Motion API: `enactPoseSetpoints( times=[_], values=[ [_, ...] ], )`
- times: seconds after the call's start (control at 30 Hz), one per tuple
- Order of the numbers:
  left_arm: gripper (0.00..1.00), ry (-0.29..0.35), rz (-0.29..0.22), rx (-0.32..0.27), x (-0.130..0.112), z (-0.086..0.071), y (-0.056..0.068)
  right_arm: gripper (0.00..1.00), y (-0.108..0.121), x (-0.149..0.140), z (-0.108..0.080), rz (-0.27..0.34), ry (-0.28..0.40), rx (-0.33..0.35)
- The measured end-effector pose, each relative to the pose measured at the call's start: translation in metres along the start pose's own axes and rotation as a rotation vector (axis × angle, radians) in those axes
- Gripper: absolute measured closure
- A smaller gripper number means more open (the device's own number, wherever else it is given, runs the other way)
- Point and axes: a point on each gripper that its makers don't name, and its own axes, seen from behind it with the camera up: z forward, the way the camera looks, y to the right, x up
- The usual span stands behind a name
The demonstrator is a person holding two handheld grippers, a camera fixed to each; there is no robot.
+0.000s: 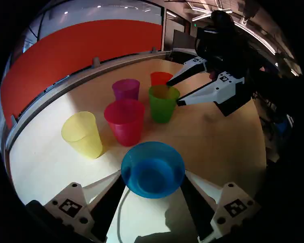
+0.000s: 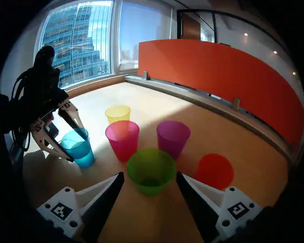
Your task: Pour water
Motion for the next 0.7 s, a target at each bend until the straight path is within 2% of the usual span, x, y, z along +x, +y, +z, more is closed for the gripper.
enactPoseSetpoints(
  times=[0.63, 0.7],
  values=[
    [0.15, 0.001, 0.007, -0.002, -0.002, -0.002, 0.001, 0.0, 0.002, 0.003, 0.026, 0.004, -0.018, 0.0],
    [0.15, 0.002, 0.006, -0.001, -0.002, -0.002, 0.0, 0.03, 0.002, 0.003, 0.027, 0.007, -0.019, 0.001]
  ],
)
